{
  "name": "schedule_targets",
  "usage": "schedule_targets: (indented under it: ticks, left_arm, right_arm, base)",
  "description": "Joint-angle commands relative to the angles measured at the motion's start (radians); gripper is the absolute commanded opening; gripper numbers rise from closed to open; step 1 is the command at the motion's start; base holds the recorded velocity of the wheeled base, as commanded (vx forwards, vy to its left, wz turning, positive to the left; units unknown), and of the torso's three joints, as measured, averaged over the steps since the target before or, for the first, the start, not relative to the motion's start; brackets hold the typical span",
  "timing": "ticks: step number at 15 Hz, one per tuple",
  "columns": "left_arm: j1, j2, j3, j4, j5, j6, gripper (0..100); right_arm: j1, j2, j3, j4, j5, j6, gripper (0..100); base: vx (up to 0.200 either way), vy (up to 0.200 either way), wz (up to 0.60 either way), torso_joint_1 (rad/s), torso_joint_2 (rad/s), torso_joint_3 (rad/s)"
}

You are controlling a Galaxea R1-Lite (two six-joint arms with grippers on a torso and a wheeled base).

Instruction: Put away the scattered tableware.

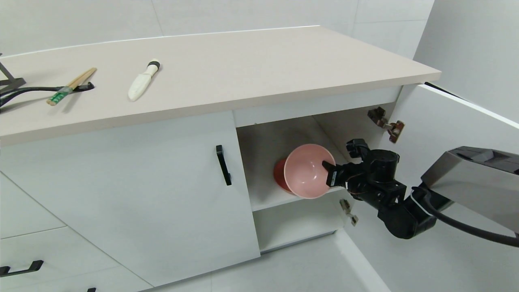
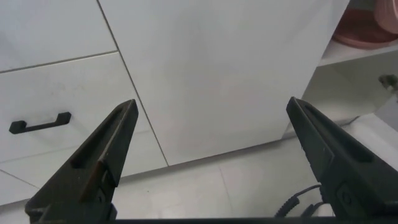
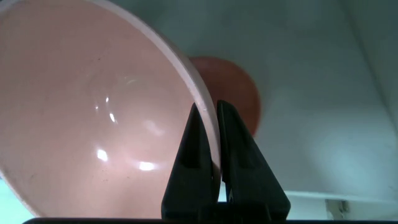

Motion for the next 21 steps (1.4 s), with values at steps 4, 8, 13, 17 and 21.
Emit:
schedule_targets:
  ticks: [4,8,13,17,21]
  left_arm:
    - [-0.006,-0.027,0.0,0.0,-0.021,-0.012,100]
    - [-0.003,-0.027,-0.002,0.0,-0.018,-0.008,100]
    - [-0.003,-0.027,0.0,-0.002,0.003,-0.084,100]
    - [-0.003,-0.027,0.0,0.0,0.006,-0.069,100]
    - [-0.003,-0.027,0.0,0.0,0.005,-0.066,100]
  right_arm:
    - [-0.004,0.054,-0.086,0.057,0.006,-0.007,0]
    - [-0.004,0.062,-0.103,0.057,0.004,-0.007,0]
    - [-0.014,0.096,-0.106,0.054,-0.002,-0.007,0]
    - [-0.014,0.109,-0.146,0.053,-0.003,-0.007,0]
    - [-0.014,0.111,-0.147,0.05,-0.003,-0.007,0]
  base:
    - [0.0,0.0,0.0,0.0,0.0,0.0]
    - [0.0,0.0,0.0,0.0,0.0,0.0]
    - [0.0,0.0,0.0,0.0,0.0,0.0]
    - [0.0,0.0,0.0,0.0,0.0,0.0]
    - [0.0,0.0,0.0,0.0,0.0,0.0]
